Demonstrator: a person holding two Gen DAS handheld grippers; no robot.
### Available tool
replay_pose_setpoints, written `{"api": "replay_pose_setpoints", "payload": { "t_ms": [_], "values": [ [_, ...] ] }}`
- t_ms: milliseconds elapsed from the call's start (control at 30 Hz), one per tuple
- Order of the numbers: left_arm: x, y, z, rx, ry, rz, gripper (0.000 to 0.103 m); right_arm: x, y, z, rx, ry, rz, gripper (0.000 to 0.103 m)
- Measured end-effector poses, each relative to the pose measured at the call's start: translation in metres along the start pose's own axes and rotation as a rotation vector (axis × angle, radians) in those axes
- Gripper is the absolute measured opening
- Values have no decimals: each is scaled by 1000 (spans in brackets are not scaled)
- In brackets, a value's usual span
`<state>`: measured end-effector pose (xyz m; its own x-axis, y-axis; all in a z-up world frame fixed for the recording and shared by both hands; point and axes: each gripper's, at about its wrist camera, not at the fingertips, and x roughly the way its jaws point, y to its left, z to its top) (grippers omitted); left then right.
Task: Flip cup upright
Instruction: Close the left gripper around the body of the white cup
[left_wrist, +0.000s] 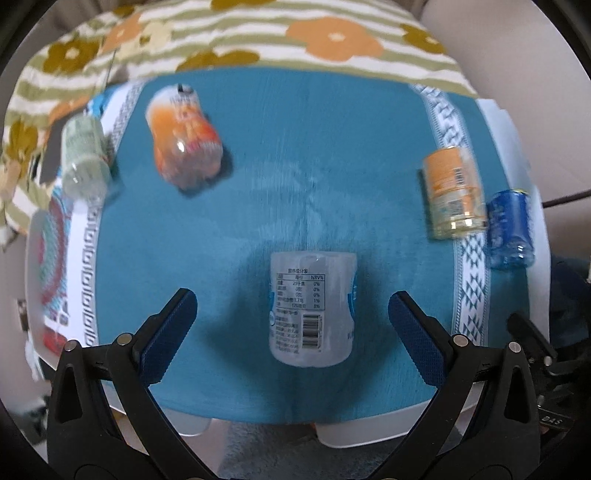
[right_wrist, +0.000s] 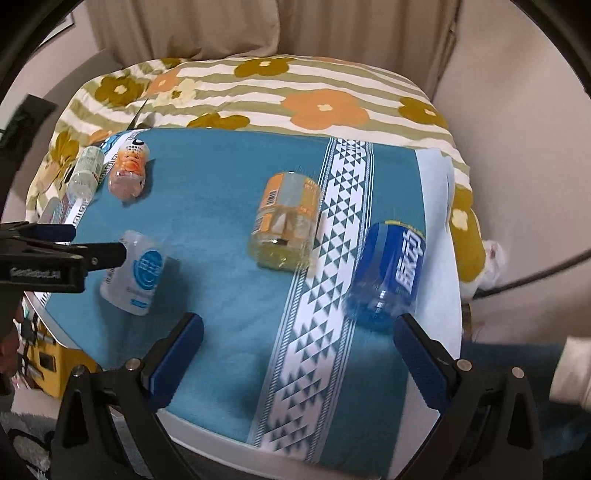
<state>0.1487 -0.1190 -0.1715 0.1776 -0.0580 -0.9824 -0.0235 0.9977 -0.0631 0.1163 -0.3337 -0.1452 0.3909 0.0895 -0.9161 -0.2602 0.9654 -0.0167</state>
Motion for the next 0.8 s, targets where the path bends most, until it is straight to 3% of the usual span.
{"api": "replay_pose_setpoints", "payload": {
  "t_ms": [233,567,800],
  "values": [
    [35,-3,6,-50,106,4,99,11,-5,8,-134,-46,-6,102],
    [49,-8,16,-46,137,17,98,23,6,12,-221,-64,40,102],
    [60,-6,22,-51,184,-16,65,26,6,13,-214,-64,42,102]
  ]
}}
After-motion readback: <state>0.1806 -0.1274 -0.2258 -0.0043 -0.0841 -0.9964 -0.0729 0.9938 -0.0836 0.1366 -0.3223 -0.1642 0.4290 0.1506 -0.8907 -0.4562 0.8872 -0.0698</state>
